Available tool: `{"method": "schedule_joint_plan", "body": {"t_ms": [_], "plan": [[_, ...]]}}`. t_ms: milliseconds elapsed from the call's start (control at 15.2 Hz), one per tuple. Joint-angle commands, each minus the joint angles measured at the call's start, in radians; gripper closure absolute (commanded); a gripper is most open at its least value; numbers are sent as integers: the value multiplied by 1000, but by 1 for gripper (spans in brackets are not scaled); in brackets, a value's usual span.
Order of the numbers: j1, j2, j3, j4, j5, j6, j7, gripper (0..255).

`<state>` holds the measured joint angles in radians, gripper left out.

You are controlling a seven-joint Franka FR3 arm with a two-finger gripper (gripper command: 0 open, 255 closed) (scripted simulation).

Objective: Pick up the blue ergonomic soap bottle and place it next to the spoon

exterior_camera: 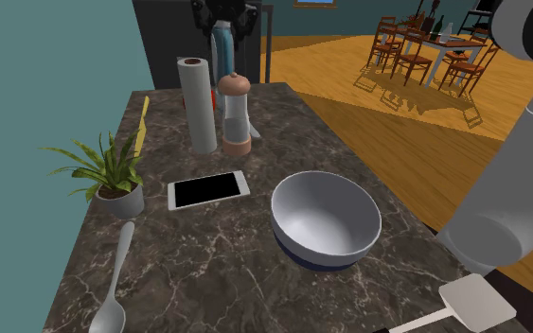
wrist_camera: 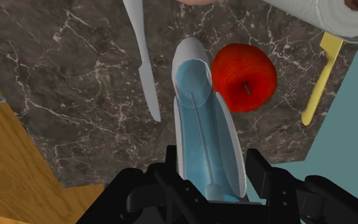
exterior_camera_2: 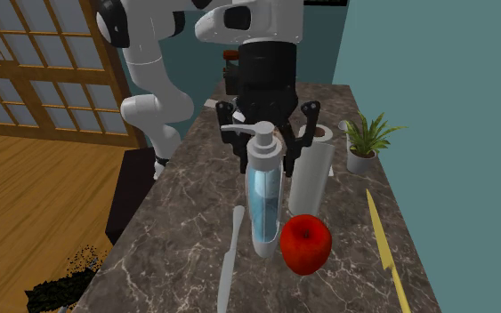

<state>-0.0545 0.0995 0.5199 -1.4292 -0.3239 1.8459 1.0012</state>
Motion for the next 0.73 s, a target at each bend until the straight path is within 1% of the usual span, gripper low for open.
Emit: {"method": "schedule_joint_plan", "body": {"t_ms": [0, 132, 198, 396, 660], "plan": [[5, 11, 2, 44, -5, -34, -5, 255], [11, 25, 5, 88, -12, -67, -9, 255], [12, 26, 5, 91, -13, -68, -9, 255], [17, -66, 18, -12, 23, -55, 24, 255], [36, -174, 37, -118, 66, -53, 70, 255]]}}
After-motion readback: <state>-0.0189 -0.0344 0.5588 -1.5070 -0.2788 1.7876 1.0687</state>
